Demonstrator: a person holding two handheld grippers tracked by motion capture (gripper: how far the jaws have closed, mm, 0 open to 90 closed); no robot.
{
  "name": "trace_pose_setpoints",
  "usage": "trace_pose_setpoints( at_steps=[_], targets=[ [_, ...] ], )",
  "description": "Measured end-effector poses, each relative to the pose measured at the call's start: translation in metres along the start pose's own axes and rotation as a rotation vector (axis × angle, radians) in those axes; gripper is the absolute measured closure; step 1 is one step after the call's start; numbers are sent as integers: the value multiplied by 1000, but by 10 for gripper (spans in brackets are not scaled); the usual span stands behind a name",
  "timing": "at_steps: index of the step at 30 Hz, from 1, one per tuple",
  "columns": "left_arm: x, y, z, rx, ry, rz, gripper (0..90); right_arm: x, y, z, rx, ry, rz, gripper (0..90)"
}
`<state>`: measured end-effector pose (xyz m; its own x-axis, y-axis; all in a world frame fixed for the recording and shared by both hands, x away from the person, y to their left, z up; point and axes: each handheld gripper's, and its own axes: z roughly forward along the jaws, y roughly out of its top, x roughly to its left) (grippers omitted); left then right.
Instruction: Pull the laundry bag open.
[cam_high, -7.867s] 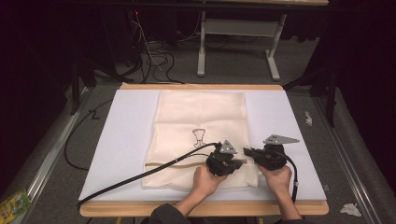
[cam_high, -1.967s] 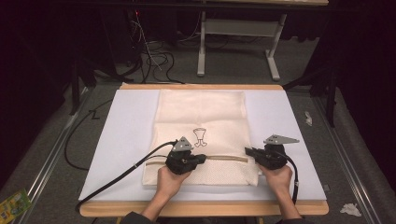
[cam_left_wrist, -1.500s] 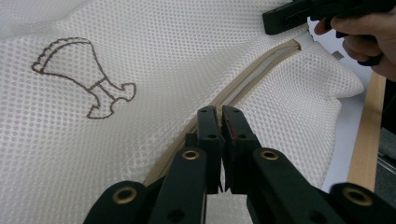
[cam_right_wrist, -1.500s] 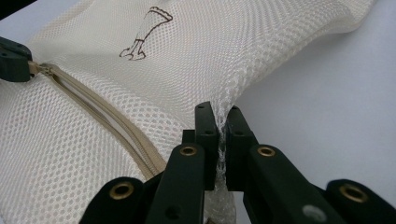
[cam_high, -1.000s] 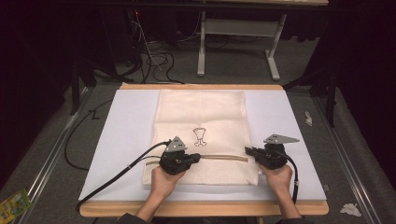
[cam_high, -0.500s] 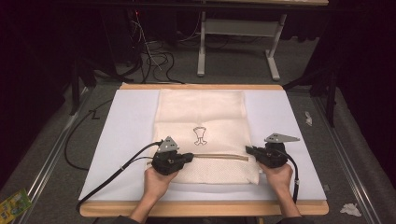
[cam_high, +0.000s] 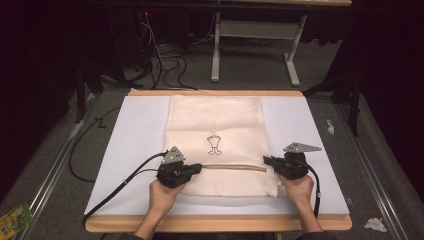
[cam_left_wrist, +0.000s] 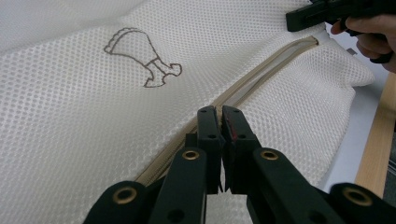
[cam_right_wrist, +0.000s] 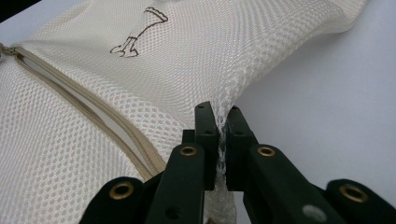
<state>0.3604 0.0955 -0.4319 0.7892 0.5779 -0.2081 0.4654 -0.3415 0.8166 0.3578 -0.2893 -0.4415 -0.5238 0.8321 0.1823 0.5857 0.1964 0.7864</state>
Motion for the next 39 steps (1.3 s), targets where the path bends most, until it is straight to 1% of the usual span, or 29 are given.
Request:
trace_pose_setpoints(
  at_steps=[8, 15, 21, 26, 30, 33, 35, 39],
  targets=[
    [4, -4, -5, 0, 5, -12, 868, -2, -1, 1, 5, 0, 4, 882],
    [9, -5, -14, -8, 14, -24, 868, -4, -1, -2, 10, -6, 11, 882],
    [10, -8, -15, -14, 18, -27, 869, -4, -2, -1, 10, -1, 16, 882],
    [11, -8, -15, -19, 17, -30, 868, -4, -1, -2, 8, -4, 12, 882],
    [13, -9, -19, -24, 25, -30, 868, -6, -2, -1, 7, -3, 17, 881],
    [14, -11, -22, -23, 33, -30, 868, -5, -2, -1, 8, -3, 10, 882],
    [17, -12, -25, -31, 35, -37, 868, -5, -2, -1, 11, -8, 14, 882],
    [19, -14, -26, -33, 41, -42, 869, -4, -1, -1, 13, -7, 16, 882]
  ],
)
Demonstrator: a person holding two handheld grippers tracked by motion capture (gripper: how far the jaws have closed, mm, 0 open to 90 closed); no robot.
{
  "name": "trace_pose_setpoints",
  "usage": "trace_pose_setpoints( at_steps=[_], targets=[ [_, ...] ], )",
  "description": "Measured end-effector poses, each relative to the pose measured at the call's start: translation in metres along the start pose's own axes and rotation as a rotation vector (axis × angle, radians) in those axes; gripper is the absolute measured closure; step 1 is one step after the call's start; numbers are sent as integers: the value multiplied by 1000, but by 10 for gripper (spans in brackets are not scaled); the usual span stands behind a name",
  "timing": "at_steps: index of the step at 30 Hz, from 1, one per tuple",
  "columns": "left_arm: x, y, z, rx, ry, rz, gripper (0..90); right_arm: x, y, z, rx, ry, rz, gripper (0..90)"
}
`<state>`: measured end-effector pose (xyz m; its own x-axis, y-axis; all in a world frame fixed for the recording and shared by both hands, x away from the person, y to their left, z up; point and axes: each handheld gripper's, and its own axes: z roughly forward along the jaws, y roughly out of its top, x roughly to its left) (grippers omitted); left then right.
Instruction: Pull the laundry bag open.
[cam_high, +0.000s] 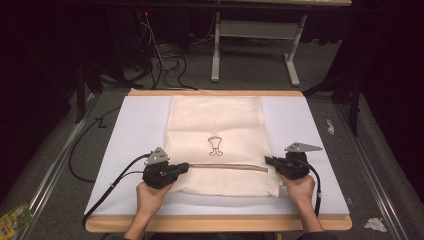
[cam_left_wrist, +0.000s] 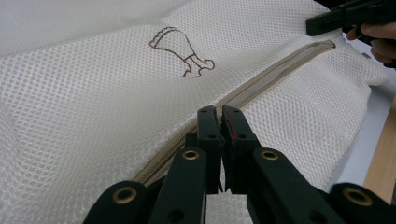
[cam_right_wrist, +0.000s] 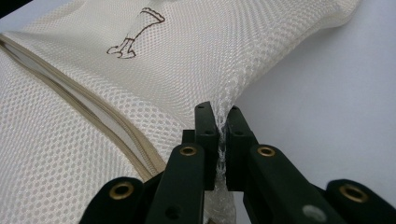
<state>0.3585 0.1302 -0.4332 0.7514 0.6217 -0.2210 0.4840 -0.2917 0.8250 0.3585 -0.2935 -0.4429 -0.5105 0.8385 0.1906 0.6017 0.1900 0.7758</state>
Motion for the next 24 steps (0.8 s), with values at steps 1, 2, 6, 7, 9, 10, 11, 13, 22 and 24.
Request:
trace_pose_setpoints(
  at_steps=[1, 2, 6, 7, 9, 10, 11, 13, 22, 24],
  targets=[
    [0, 0, 0, 0, 0, 0, 869, 0, 0, 0, 0, 0, 0, 882],
    [0, 0, 0, 0, 0, 0, 869, 0, 0, 0, -2, -1, -2, 881],
    [1, 1, -2, -7, 9, -4, 869, 0, 0, -2, -1, -2, -3, 882],
    [1, 1, -2, -12, 7, -8, 869, 0, 0, -2, -1, -2, -3, 882],
    [1, 2, -4, -16, 8, -6, 869, -2, 0, -2, 0, -2, -2, 882],
    [1, 1, -4, -15, 10, -4, 869, -2, 0, -2, 0, -2, -2, 882],
    [2, 1, -4, -13, 10, -3, 869, -2, 0, -3, 1, -5, -5, 882],
    [3, 1, -5, -12, 13, -6, 869, -1, 1, -4, 0, -8, -2, 882],
    [6, 0, -11, -28, 23, -13, 869, -1, 2, -3, -11, -5, -13, 882],
    [6, 1, -11, -26, 21, -11, 870, -1, 2, -4, -11, -3, -11, 882]
  ],
)
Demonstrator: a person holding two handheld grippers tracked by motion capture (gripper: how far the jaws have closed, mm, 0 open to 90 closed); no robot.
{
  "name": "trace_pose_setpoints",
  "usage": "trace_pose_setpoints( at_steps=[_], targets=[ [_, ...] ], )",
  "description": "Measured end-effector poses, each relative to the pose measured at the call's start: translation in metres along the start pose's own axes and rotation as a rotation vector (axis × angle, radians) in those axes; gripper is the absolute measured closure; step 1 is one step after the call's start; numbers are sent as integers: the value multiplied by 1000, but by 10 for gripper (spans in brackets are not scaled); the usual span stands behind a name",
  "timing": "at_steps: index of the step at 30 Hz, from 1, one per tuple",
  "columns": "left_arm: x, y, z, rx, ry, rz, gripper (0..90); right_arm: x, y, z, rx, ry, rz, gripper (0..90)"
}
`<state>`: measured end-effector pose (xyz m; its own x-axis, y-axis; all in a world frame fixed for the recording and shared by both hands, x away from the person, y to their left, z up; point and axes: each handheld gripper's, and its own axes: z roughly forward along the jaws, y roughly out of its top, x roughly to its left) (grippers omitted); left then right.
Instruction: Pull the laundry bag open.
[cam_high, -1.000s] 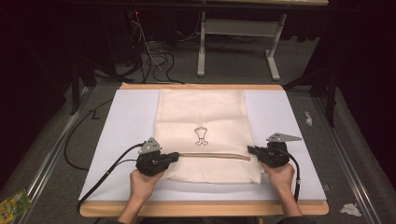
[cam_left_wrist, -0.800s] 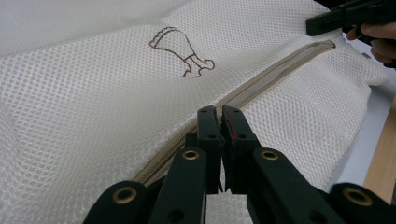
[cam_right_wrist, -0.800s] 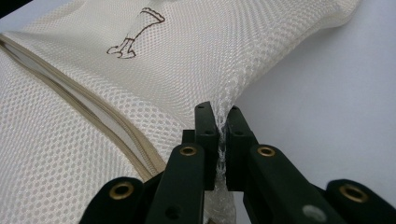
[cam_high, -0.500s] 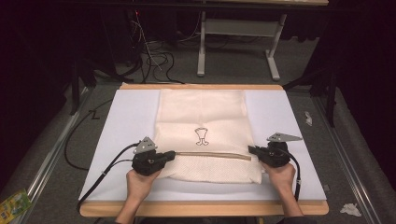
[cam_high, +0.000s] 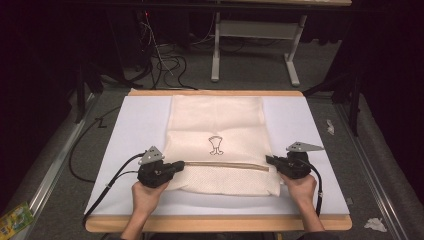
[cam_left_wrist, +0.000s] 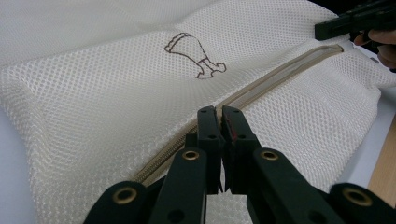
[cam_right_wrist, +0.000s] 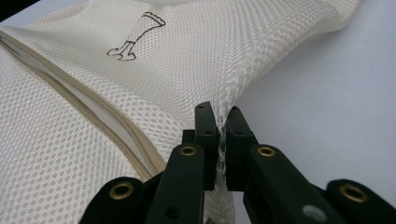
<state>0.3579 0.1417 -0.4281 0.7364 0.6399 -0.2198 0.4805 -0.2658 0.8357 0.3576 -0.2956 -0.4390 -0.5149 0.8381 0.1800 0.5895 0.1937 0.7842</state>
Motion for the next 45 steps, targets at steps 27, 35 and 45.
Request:
trace_pose_setpoints(
  at_steps=[27, 35, 45],
  targets=[
    [16, -6, -26, -21, 60, -22, 870, -3, -2, 0, 5, -22, -4, 882],
    [20, -6, -34, -39, 75, -27, 870, -5, -2, -1, 7, -26, 3, 882],
    [26, -11, -35, -7, 100, -24, 871, -7, -1, 0, 20, -35, -3, 883]
  ],
)
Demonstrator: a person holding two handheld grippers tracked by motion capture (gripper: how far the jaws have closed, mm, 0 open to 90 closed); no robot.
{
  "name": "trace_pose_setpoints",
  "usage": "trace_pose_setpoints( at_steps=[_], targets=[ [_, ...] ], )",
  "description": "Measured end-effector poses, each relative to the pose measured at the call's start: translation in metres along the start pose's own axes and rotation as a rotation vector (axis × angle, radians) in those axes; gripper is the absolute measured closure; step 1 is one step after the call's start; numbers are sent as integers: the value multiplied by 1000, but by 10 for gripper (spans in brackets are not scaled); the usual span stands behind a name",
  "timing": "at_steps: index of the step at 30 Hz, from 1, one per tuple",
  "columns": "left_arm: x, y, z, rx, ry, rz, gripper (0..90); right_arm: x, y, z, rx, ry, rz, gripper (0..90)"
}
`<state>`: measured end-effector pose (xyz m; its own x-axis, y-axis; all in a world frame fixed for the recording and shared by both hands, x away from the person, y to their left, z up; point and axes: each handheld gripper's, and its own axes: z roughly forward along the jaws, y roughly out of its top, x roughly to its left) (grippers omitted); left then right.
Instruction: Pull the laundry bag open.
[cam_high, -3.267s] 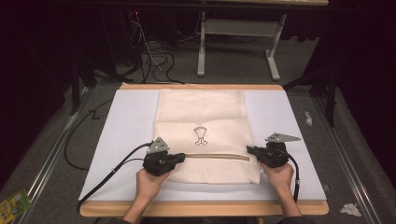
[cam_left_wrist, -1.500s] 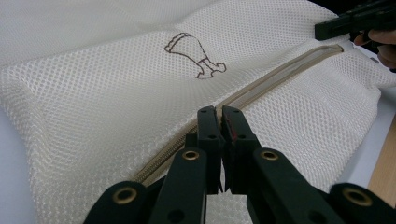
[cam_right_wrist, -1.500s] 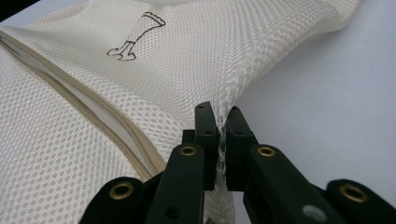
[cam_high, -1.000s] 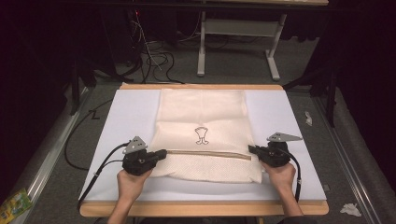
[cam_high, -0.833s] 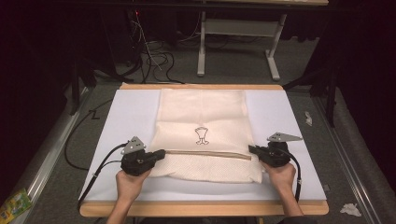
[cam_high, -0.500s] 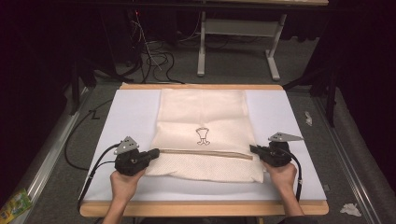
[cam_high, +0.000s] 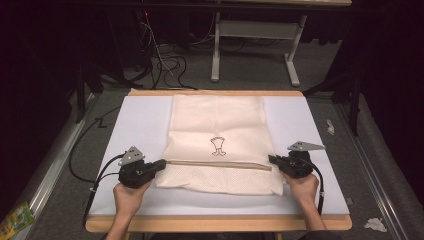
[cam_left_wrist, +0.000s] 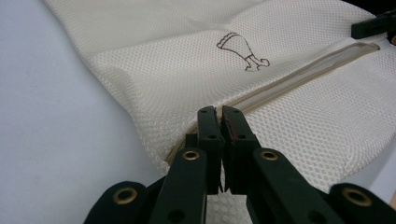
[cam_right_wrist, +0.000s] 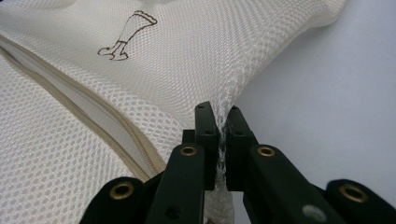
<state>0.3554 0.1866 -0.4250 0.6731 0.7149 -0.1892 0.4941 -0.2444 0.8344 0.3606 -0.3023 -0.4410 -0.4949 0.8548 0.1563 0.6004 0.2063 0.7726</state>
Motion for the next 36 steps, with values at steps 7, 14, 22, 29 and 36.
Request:
trace_pose_setpoints(
  at_steps=[7, 14, 22, 29, 36],
  targets=[
    [2, 1, -3, 4, 21, 7, 871, -2, 3, -3, 5, -22, -13, 884],
    [5, 0, -4, 1, 24, 3, 871, -6, 3, -6, 5, -27, -5, 885],
    [7, 2, -7, 23, 53, 28, 873, -8, 7, -6, 3, -37, -15, 888],
    [5, 4, -4, 87, 155, 81, 875, -9, 11, -4, 12, -55, -11, 890],
    [6, 4, 0, 103, 176, 84, 873, -10, 14, -3, 6, -46, -2, 889]
  ],
)
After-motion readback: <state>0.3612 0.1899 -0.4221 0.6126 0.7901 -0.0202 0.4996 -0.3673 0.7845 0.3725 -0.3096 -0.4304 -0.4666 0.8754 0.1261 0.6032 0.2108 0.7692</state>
